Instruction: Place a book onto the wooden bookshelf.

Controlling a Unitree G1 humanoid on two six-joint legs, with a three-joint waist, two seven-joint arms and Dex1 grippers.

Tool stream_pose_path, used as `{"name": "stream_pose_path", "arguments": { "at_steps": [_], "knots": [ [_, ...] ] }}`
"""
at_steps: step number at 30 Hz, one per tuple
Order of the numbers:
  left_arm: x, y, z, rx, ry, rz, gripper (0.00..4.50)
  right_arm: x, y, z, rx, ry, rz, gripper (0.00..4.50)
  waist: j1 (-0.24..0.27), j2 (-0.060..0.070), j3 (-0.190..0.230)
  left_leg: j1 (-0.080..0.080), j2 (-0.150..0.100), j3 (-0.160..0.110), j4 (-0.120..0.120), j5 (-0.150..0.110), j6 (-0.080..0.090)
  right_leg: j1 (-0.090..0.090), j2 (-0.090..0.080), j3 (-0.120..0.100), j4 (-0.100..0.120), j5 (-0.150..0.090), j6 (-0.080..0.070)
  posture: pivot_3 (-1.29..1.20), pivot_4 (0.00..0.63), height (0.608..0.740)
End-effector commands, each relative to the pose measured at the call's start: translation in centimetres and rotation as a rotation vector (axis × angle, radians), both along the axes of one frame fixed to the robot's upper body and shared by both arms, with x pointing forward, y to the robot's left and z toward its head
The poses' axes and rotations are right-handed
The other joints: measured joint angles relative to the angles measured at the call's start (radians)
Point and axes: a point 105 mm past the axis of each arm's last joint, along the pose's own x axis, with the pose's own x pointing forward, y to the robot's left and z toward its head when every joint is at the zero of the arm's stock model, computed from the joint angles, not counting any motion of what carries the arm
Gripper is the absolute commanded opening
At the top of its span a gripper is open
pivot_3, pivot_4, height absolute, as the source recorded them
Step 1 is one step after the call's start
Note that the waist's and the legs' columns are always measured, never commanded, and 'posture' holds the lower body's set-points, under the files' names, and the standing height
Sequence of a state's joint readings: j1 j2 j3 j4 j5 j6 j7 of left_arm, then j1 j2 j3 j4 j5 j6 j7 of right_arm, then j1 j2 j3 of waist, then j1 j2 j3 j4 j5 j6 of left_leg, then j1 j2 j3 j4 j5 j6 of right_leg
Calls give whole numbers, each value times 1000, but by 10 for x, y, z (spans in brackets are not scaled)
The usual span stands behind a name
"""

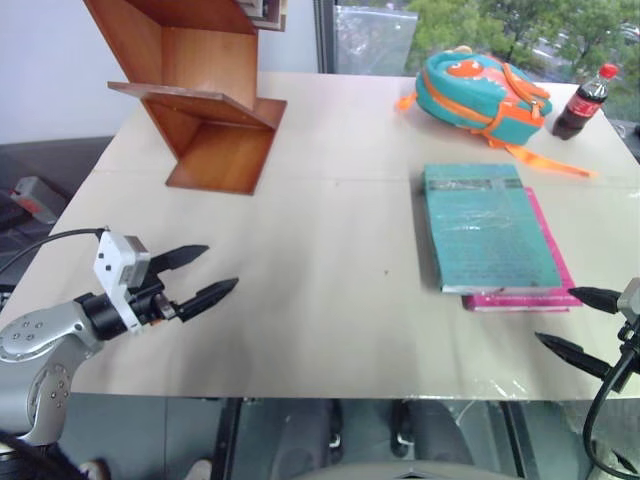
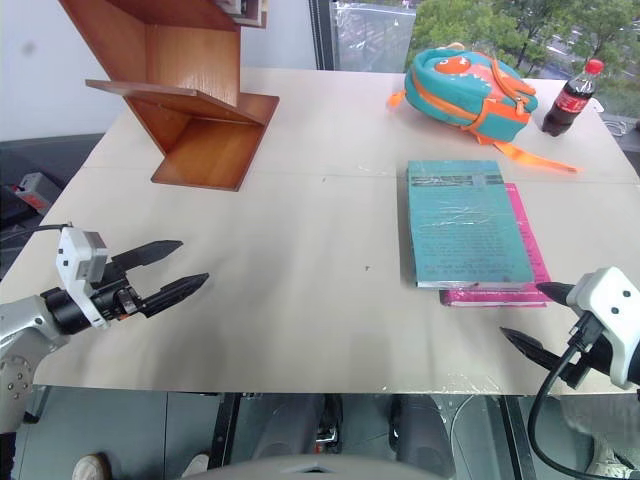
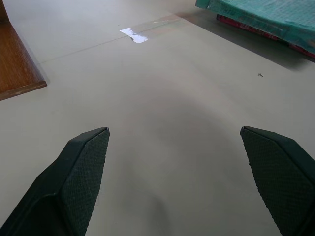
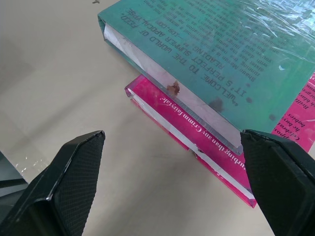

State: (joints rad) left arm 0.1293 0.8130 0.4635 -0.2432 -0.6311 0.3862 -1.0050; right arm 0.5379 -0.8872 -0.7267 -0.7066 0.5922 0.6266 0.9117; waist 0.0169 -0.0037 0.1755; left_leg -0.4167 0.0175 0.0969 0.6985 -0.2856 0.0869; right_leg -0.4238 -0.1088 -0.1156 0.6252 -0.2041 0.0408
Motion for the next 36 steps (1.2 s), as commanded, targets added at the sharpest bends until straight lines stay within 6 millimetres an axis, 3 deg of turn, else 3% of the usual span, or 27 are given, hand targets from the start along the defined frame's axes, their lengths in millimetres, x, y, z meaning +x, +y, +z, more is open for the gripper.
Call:
{"name": "stream_pose_path", "arguments": {
  "at_steps": [1, 2, 5, 10, 13, 21, 26, 31, 36],
  "knots": [
    [-1, 0, 14, -3, -49, -25, 4473, 2, 0, 11, -22, -36, 2, 4500, 0, 0, 0, 0, 0, 0, 0, 0, 0, 0, 0, 0, 0, 0, 0, 0, 150, 740],
    [-2, -5, 16, -20, -54, -54, 4473, 4, 2, 12, -16, -38, 5, 4500, 0, 0, 0, 0, 0, 0, 0, 0, 0, 0, 0, 0, 0, 0, 0, 0, 150, 740],
    [-4, -19, 24, -39, -79, -136, 4500, 11, 0, 17, 40, -28, -32, 3666, -1, 0, 0, 0, 0, 0, 0, 0, 0, 0, 0, 0, 0, 0, 0, 0, 150, 740],
    [-8, -44, 43, -66, -143, -275, 4500, 38, -13, 31, 32, -92, -127, 1525, 0, 0, 0, 0, 0, 0, 0, 0, 0, 0, 0, 0, 0, 0, 0, 0, 150, 740],
    [-10, -58, 52, -73, -162, -361, 4500, 69, -30, 37, -26, -156, -241, 51, -2, 0, 0, 0, 0, 1, 0, 0, 0, 0, 0, 0, 0, 2, -3, 0, 150, 740],
    [-12, -84, 62, -76, -185, -470, 4500, 146, -84, 13, -215, -68, -535, 51, -3, 2, 1, 0, -1, 6, 0, 4, 5, -1, 7, 0, 2, 5, 0, 0, 150, 740],
    [-17, -89, 60, -74, -178, -483, 4500, 177, -93, -4, -255, 11, -566, 51, -10, 3, 1, 0, -1, 9, 0, 4, 5, -1, 8, 2, 1, 5, 1, 0, 150, 740],
    [-19, -89, 60, -74, -182, -464, 4500, 185, -73, -26, -209, 135, -453, 51, -11, 3, 2, 0, -1, 8, -1, 4, 5, -1, 8, 1, 1, 5, 1, 0, 150, 740],
    [-22, -87, 57, -80, -175, -432, 4500, 189, -36, -25, -99, 163, -348, 51, -26, 3, 1, 2, -1, 8, -1, 4, 5, 0, 8, 1, 1, 4, 2, 0, 150, 740]
  ]
}}
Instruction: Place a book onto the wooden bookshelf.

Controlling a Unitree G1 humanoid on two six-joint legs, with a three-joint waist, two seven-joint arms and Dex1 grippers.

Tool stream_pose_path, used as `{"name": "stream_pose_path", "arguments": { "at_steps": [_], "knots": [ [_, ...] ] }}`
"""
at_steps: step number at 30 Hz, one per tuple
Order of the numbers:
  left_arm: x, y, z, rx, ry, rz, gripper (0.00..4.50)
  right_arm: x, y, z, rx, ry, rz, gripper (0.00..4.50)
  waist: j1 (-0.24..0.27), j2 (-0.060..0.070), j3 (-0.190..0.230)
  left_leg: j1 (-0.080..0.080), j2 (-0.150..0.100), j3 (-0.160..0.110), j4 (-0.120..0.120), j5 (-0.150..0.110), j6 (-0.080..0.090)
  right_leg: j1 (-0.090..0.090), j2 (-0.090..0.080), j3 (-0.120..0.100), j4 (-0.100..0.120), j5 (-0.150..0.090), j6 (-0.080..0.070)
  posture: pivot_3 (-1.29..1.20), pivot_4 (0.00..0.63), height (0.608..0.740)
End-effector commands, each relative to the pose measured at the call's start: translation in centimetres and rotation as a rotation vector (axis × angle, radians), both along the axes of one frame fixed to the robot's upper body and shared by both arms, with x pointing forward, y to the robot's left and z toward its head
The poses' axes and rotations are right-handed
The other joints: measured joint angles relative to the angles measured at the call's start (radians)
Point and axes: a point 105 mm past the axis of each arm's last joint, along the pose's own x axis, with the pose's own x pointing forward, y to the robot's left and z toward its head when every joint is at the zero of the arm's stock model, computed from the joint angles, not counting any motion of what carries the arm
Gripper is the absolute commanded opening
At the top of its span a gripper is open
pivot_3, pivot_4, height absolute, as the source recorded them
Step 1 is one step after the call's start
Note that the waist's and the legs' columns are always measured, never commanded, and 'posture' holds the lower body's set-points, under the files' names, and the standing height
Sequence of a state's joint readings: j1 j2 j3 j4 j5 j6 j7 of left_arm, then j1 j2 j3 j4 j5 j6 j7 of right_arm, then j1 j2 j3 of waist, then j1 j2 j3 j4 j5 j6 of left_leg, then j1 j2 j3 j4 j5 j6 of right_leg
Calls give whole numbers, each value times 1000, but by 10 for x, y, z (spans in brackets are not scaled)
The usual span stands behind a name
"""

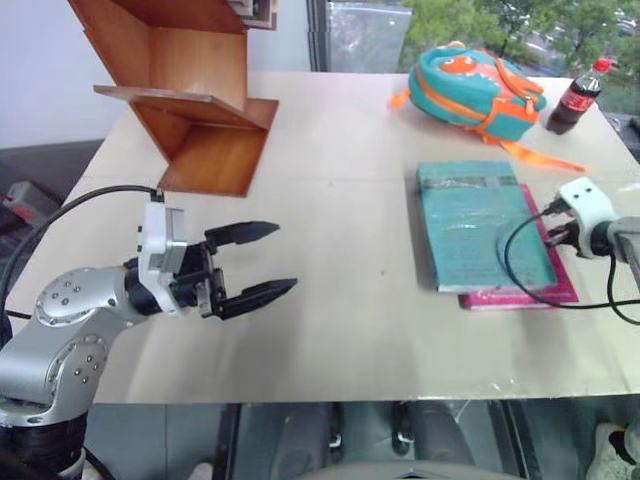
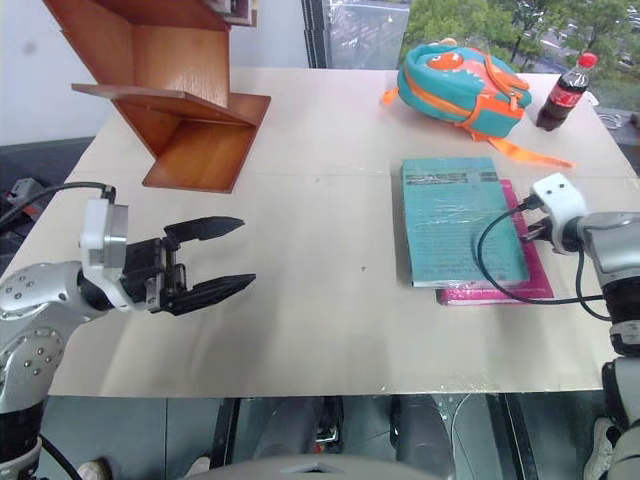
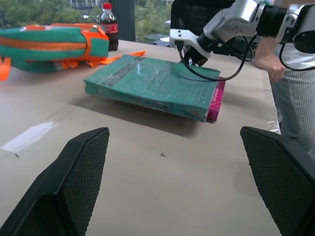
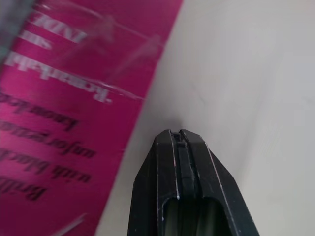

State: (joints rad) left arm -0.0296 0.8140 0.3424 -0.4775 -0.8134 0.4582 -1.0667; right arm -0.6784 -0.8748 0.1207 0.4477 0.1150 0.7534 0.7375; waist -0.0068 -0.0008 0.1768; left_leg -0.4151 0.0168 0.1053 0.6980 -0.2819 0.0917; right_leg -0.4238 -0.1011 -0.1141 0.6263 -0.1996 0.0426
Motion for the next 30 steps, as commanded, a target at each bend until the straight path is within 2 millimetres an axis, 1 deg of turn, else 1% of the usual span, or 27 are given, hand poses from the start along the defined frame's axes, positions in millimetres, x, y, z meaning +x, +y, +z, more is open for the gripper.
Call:
{"name": "stream_pose_path", "arguments": {
  "at_steps": [1, 8, 9, 11, 14, 15, 17, 19, 22, 23, 24, 25, 26, 27, 28, 29, 30],
  "knots": [
    [-6, -3, 9, -9, -42, 0, 4500, 4, 26, 8, 76, -11, 73, 51, -6, 0, 0, 0, 0, 0, 0, 0, 0, 0, 0, 0, 0, 0, 0, 0, 150, 740],
    [-6, -1, 5, -11, -33, 20, 4500, 7, 76, 17, 194, -48, 173, 51, -21, 0, 0, 1, 3, 0, 0, 1, -2, 0, 3, 1, 1, 0, -1, 0, 150, 740],
    [-5, -1, 5, -12, -32, 21, 4500, 7, 88, 19, 219, -58, 202, 51, -22, 0, 0, 1, 4, 0, 0, 1, -3, 0, 3, 1, 1, 1, -1, 0, 150, 740],
    [-5, -1, 5, -13, -31, 22, 4500, 6, 104, 20, 257, -66, 235, 51, -21, 0, 0, 1, 4, 0, 0, 1, -3, 0, 3, 1, 1, 1, -1, 0, 150, 740],
    [-3, -1, 4, -10, -28, 26, 4500, 5, 126, 17, 265, -90, 299, 51, -18, 1, 0, 1, 3, 0, 0, 1, -3, 0, 3, 1, 1, 1, -1, 0, 150, 740],
    [-2, 0, 3, -4, -21, 34, 4500, 4, 128, 16, 255, -113, 312, 51, -12, 1, 0, 1, 3, 0, 0, 1, -3, -1, 3, 1, 1, 1, -1, 0, 150, 740],
    [1, 2, 0, 14, -14, 58, 4500, 4, 127, 20, 226, -188, 332, 51, -2, 1, 0, 0, 3, 0, 0, 1, -3, -1, 3, 1, 1, 1, -1, 0, 150, 740],
    [5, 6, -2, 13, -6, 91, 4500, -3, 115, 27, 188, -251, 364, 51, 3, 1, 0, -1, 2, -1, 0, 1, -3, -1, 2, 0, 1, 1, -1, 0, 150, 740],
    [8, 10, -5, 25, 2, 115, 4500, -18, 92, 37, 135, -303, 375, 864, 10, 1, 1, -1, 0, -1, 0, 1, -3, -1, 1, 0, 1, 1, -1, 0, 150, 740],
    [10, 11, -7, 25, 13, 128, 4500, -29, 87, 41, 116, -316, 398, 1366, 12, 2, 1, -1, 0, 0, 0, 1, -3, -1, 1, 0, 1, 1, -1, 0, 150, 740],
    [12, 14, -9, 24, 28, 146, 4500, -44, 85, 49, 126, -337, 443, 1733, 19, 2, 1, -1, 0, 0, 0, 1, -3, -1, 1, 0, 1, 0, -1, 0, 150, 740],
    [15, 17, -11, 15, 48, 166, 4500, -58, 85, 55, 143, -346, 478, 2389, 20, 2, 1, -1, 0, -1, -1, 1, -3, -1, 1, 0, 1, 0, -1, 0, 150, 740],
    [18, 20, -12, 4, 72, 185, 4500, -69, 85, 60, 160, -355, 498, 2689, 21, 2, 1, 0, 0, -1, -1, 1, -3, -1, 1, 0, 1, 0, -1, 0, 150, 740],
    [22, 24, -14, -8, 98, 211, 4500, -86, 88, 66, 179, -362, 544, 3212, 21, 2, 1, 0, 1, -1, -2, 1, -3, -1, 2, 0, 1, 0, 0, 0, 150, 740],
    [25, 28, -15, -24, 128, 234, 4500, -100, 91, 71, 203, -362, 577, 3337, 21, 2, 1, 1, 2, -1, -2, 1, -3, -1, 2, 0, 1, 0, 0, 0, 150, 740],
    [30, 32, -19, -34, 185, 266, 4500, -115, 95, 76, 221, -360, 605, 4047, 19, 3, 1, 1, 3, -1, -2, 2, -3, 0, 3, 0, 1, -1, 0, 0, 150, 740],
    [33, 36, -22, -32, 233, 296, 4500, -127, 99, 78, 232, -351, 627, 4348, 20, 3, 1, 2, 4, -1, -2, 2, -3, 0, 4, 0, 1, -1, 1, 0, 150, 740]
  ]
}}
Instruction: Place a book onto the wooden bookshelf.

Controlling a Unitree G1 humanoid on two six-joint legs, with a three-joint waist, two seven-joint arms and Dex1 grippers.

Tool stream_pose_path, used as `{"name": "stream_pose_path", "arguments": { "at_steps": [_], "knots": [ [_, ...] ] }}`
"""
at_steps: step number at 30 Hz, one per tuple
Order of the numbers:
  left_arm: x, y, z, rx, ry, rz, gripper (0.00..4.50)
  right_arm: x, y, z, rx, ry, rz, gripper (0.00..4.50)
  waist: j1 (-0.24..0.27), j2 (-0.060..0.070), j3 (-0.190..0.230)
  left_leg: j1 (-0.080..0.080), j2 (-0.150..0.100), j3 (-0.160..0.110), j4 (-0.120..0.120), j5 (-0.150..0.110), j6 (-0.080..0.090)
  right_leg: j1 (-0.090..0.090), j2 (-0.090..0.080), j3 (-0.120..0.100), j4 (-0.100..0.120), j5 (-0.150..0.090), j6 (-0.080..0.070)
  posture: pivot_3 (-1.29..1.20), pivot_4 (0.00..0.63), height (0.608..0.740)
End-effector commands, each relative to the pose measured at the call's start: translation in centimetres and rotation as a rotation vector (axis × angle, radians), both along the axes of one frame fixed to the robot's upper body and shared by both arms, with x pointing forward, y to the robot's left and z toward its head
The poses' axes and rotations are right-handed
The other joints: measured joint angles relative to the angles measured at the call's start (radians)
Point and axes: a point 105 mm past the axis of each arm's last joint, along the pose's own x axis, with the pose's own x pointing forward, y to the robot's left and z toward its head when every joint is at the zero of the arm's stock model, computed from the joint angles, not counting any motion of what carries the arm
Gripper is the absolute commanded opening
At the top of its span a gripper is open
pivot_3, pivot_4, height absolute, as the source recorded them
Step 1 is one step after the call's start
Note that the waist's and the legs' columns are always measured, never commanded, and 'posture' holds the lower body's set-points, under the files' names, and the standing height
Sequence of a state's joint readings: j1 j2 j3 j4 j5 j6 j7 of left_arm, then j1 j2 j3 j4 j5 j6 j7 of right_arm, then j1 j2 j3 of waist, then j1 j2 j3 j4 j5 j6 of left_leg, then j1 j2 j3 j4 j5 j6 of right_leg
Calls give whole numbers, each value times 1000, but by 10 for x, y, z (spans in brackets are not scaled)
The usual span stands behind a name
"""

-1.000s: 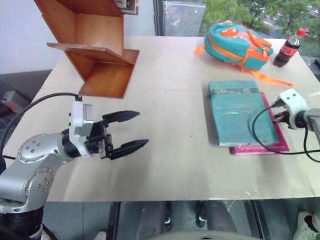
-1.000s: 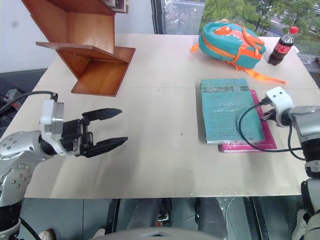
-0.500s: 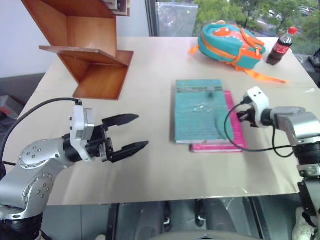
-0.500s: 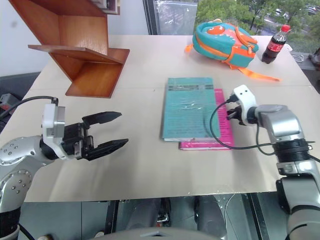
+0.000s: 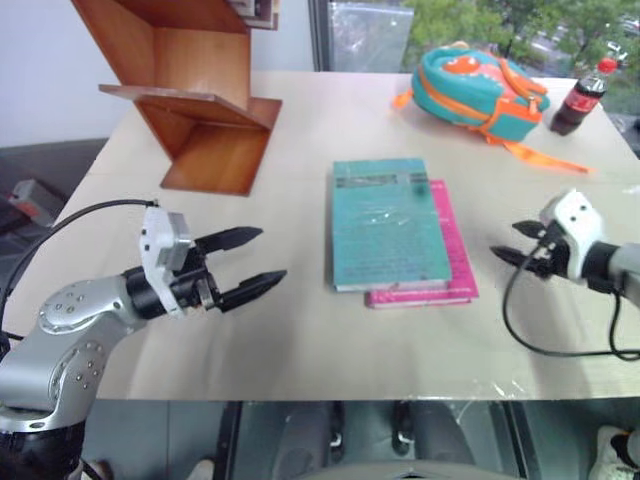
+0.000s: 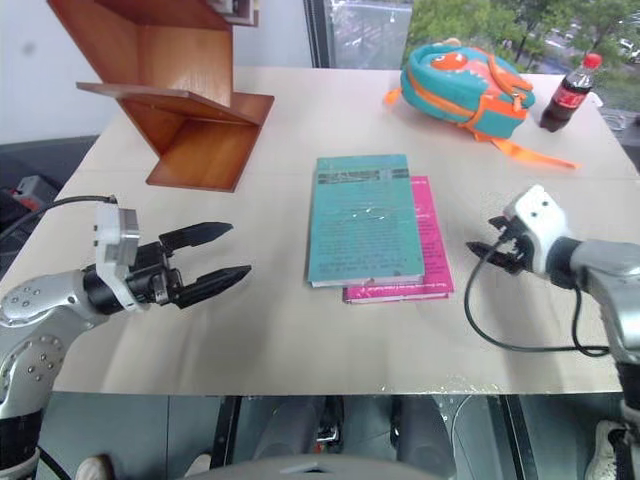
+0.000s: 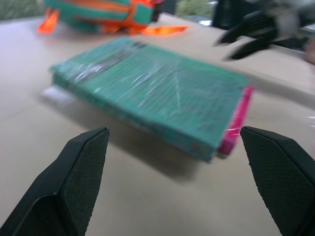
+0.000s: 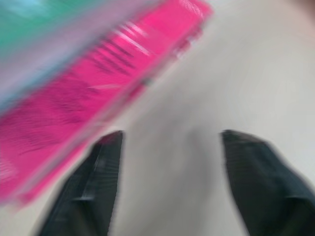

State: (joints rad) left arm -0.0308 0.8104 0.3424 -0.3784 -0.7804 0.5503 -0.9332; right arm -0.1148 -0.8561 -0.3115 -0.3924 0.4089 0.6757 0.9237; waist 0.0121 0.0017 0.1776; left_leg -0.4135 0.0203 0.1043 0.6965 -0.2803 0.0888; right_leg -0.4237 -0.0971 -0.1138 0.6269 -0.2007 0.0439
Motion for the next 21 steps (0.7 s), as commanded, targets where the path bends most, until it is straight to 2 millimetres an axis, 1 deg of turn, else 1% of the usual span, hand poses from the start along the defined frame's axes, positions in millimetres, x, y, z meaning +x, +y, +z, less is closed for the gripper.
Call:
{"name": "stream_pose_path", "arguments": {
  "at_steps": [1, 2, 3, 6, 8, 10, 11, 13, 14, 16, 18, 21],
  "knots": [
    [11, 12, -3, -31, 127, 89, 4500, -46, 21, 31, 31, -44, 140, 4443, 0, 0, 0, 0, 0, 0, 0, 0, 0, 0, 0, 0, 0, -1, 1, 0, 150, 740],
    [12, 14, -4, -36, 148, 99, 4500, -54, 24, 30, 35, -28, 154, 4443, 0, 0, 0, 0, 1, 0, 0, 0, 0, 0, 0, 0, 0, -1, 1, 0, 150, 740],
    [14, 13, -5, -75, 205, 92, 4500, -64, 29, 31, 39, -35, 175, 4443, 0, -1, 0, 1, 1, 0, 0, 0, 0, 1, 0, 0, 0, -1, 2, 0, 150, 740],
    [27, 11, -7, -283, 444, 92, 4500, -84, 45, 30, 15, -65, 208, 4443, 7, -2, -1, 0, 0, -2, 2, -1, -2, 1, -1, 2, 1, -1, 1, 0, 150, 740],
    [33, 8, -18, -303, 577, 97, 4500, -85, 52, 34, -1, -124, 208, 4443, 4, -3, -2, 0, 0, -5, 3, -1, -2, 3, -2, 1, 1, -1, 1, 0, 150, 740],
    [42, 2, -33, -323, 712, 124, 4500, -83, 59, 39, 7, -166, 208, 4443, 4, -3, -2, 0, -1, -5, 4, -1, -1, 3, -2, 1, 2, -1, 1, 0, 150, 740],
    [47, -3, -36, -351, 756, 112, 4500, -82, 62, 40, 14, -180, 212, 4443, 4, -4, -2, 1, -1, -5, 4, 0, 0, 4, -2, 1, 3, 0, 2, 0, 150, 740],
    [59, -12, -37, -422, 830, 92, 4500, -81, 69, 43, 26, -205, 220, 4443, 4, -5, -2, 1, -3, -5, 5, 0, 0, 4, -2, 0, 5, -1, 2, 0, 150, 740],
    [70, -20, -39, -472, 860, 89, 4500, -79, 72, 44, 32, -224, 220, 4443, 6, -8, -1, 1, -3, -5, 5, 0, 0, 4, -2, -1, 5, -1, 2, 0, 150, 740],
    [85, -31, -43, -516, 903, 90, 4500, -78, 77, 45, 41, -245, 217, 4443, 7, -8, -1, 0, -3, -6, 6, 0, 0, 4, -2, -2, 6, -1, 1, 0, 150, 740],
    [98, -48, -42, -552, 925, 66, 4500, -78, 79, 45, 56, -256, 208, 4443, 9, -10, -1, 0, -3, -6, 7, 0, 0, 4, -2, -4, 6, 0, 1, 0, 150, 740],
    [111, -67, -39, -596, 961, 23, 4500, -79, 82, 46, 67, -267, 196, 4443, 7, -11, -1, 0, -5, -6, 7, 0, 0, 4, -3, -4, 6, 0, 1, 0, 150, 740]
  ]
}}
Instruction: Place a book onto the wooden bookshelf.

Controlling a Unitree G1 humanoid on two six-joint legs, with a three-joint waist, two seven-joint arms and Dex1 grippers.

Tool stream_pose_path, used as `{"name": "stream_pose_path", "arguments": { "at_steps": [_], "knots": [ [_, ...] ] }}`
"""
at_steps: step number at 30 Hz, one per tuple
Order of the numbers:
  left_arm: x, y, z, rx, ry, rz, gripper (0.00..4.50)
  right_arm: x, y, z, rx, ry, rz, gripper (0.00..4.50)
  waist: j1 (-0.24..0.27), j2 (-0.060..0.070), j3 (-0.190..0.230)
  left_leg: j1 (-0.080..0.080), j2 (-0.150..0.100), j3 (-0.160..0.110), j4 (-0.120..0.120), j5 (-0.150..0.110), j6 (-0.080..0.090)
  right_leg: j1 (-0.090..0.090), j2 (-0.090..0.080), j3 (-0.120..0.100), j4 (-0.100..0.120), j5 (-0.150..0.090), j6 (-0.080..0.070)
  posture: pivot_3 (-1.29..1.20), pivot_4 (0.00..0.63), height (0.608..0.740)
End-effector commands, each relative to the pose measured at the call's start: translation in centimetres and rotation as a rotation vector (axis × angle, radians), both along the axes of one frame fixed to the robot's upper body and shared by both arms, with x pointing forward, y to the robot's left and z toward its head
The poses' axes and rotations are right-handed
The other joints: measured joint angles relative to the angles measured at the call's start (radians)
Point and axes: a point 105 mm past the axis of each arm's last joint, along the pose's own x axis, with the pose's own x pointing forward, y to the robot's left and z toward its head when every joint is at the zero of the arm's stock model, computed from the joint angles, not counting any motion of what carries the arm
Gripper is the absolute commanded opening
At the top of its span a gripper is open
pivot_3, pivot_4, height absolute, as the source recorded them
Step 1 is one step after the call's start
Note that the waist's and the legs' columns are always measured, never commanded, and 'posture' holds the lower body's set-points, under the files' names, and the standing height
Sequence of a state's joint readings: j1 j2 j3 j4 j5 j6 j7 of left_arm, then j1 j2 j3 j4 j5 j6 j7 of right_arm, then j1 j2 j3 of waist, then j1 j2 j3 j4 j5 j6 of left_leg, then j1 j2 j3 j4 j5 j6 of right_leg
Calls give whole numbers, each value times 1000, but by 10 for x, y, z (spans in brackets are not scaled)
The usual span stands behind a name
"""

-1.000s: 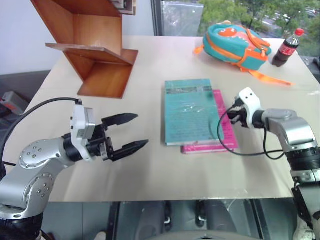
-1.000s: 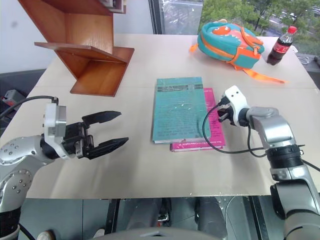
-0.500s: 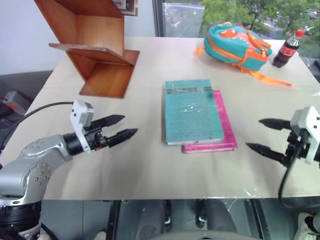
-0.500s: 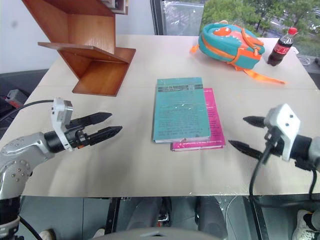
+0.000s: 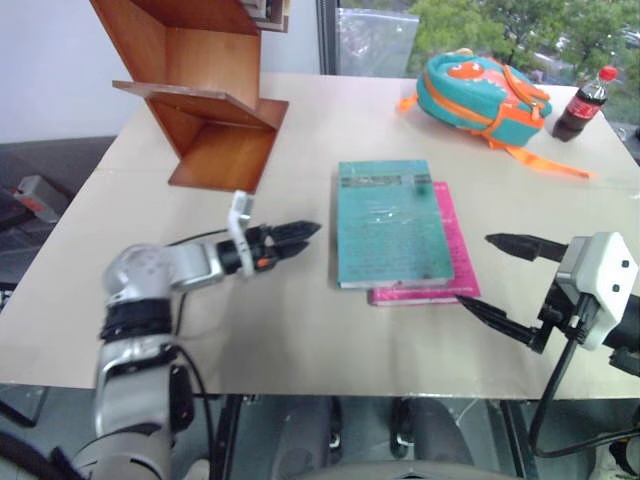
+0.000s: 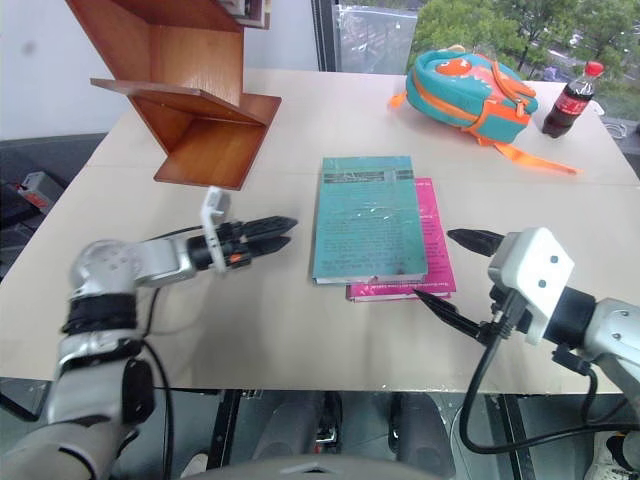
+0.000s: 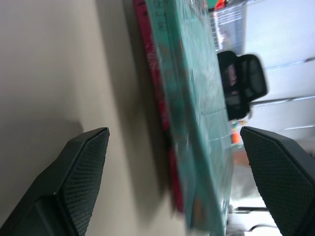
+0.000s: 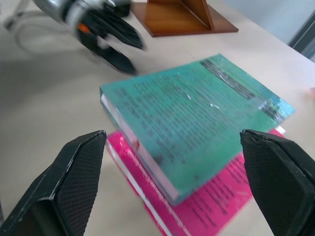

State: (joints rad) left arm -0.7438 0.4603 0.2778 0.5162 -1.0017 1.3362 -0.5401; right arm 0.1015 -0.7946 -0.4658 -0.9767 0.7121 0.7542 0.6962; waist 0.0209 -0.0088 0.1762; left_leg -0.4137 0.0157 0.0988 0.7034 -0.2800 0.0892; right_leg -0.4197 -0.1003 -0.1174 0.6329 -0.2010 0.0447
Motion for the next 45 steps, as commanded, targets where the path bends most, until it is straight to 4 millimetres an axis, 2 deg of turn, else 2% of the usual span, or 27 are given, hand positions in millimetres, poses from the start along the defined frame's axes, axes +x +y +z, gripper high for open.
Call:
{"name": "stream_pose_path", "arguments": {
  "at_steps": [1, 6, 7, 9, 11, 12, 13, 14, 15, 18, 21, 24, 26, 28, 32, 34, 35, 38, 41, 45],
  "knots": [
    [12, -12, 8, -48, -1, -10, 4500, -5, 6, 8, 3, -62, 2, 4443, -3, 0, 0, 0, 0, 0, 0, 0, 0, 0, 0, 0, 0, 0, -1, 0, 150, 740],
    [24, -36, 0, -74, 32, -41, 4500, -6, 7, 8, 9, -68, -18, 4443, -3, -1, 0, 1, 1, 0, 0, 0, 0, 0, 1, 0, 0, 1, -2, 0, 150, 740],
    [26, -40, 0, -88, 34, -52, 4239, -6, 7, 7, 9, -69, -20, 4484, 0, -1, 0, 1, 1, 0, 0, 0, 0, 0, 1, 0, 0, 0, -1, 0, 150, 740],
    [24, -45, 2, -99, 35, -89, 3674, -6, 8, 8, 10, -70, -22, 4500, 0, -1, 0, 0, 0, 0, 0, 0, 0, 0, -1, 0, 0, 0, 1, 0, 150, 740],
    [21, -49, 4, -114, 37, -131, 2730, -6, 8, 8, 11, -71, -26, 4500, -4, -1, 0, 0, -1, 0, 0, 0, 0, 0, -1, 0, 0, 0, 1, 0, 150, 740],
    [20, -50, 5, -121, 41, -145, 2408, -6, 8, 8, 10, -71, -29, 4500, -5, -1, 0, 0, -1, 0, 0, 0, 0, 0, -1, 0, 0, 0, 1, 0, 150, 740],
    [19, -51, 5, -128, 45, -154, 1848, -6, 7, 8, 10, -72, -32, 4500, -6, -1, 0, 0, -1, 0, 0, 0, 0, 0, -1, 0, 0, 0, 0, 0, 150, 740],
    [19, -52, 5, -127, 45, -161, 1509, -6, 7, 8, 10, -72, -34, 4500, -5, -1, 0, 0, -1, 0, 0, 0, 0, 0, -1, 0, 1, 1, -2, 0, 150, 740],
    [19, -53, 5, -131, 44, -169, 888, -6, 8, 8, 11, -74, -36, 4500, -5, -1, 0, 0, -1, -1, 0, 0, 0, -1, -1, 0, 1, 1, -2, 0, 150, 740],
    [17, -49, 15, -163, 30, -184, 48, -5, 8, 8, 12, -78, -37, 4500, -6, -1, 0, 0, -1, -1, 0, 0, 0, -1, -1, 0, 1, 1, -2, 0, 150, 740],
    [15, -38, 26, -180, 6, -181, 48, -4, 8, 9, 12, -81, -39, 4500, -6, -2, 0, 0, -1, -1, 0, 0, 0, -1, -1, 0, 1, 1, -2, 0, 150, 740],
    [10, -25, 48, -186, -59, -186, 48, -2, 8, 10, 20, -90, -40, 4500, -7, -3, 1, -1, 0, -1, 0, 0, 0, -2, -1, 0, 1, 1, -2, 0, 150, 740],
    [4, -19, 64, -154, -153, -192, 48, -1, 8, 11, 29, -96, -38, 4500, -8, -3, 2, -1, 0, -1, 0, 0, 0, -2, -2, 1, 1, 1, -3, 0, 150, 740],
    [-5, -16, 92, -87, -365, -185, 48, 2, 8, 14, 45, -104, -33, 4500, -7, -3, 2, -1, 0, -1, 0, 0, 0, -2, -2, 3, 1, 2, -3, 0, 150, 740],
    [-34, -18, 147, 187, -1023, -149, 48, 9, 6, 20, 82, -126, -22, 4500, -6, -4, 2, -1, -1, -1, 0, 0, 0, -1, -6, 5, 1, 2, -4, 0, 150, 740],
    [-41, -18, 166, 336, -1251, -148, 48, 13, 5, 22, 95, -133, -14, 4500, -5, -4, 3, -1, -1, -2, 0, 0, 0, -1, -6, 4, 0, 2, -4, 0, 150, 740],
    [-41, -15, 180, 444, -1402, -128, 48, 15, 5, 23, 102, -135, -8, 4500, -4, -4, 2, -1, -1, -2, 0, 0, 0, -1, -4, 3, 0, 2, -4, 0, 150, 740],
    [-33, -1, 227, 920, -1876, -36, 48, 21, 7, 25, 116, -142, 16, 4500, -4, -4, 3, 0, -2, -1, 0, 0, -1, 0, -3, 0, 0, 2, -4, 0, 150, 740],
    [-21, 21, 249, 1265, -2038, -27, 48, 25, 11, 27, 132, -149, 39, 4500, -5, -3, 2, 0, -2, 0, 0, 0, 0, 0, -3, 0, -2, 2, -4, 0, 150, 740],
    [-2, 64, 253, 1657, -1977, -145, 48, 29, 15, 28, 143, -155, 61, 4500, -7, -3, 2, -1, -3, 0, -1, 0, 1, -1, -2, 0, -2, 2, -4, 0, 150, 740]
  ]
}}
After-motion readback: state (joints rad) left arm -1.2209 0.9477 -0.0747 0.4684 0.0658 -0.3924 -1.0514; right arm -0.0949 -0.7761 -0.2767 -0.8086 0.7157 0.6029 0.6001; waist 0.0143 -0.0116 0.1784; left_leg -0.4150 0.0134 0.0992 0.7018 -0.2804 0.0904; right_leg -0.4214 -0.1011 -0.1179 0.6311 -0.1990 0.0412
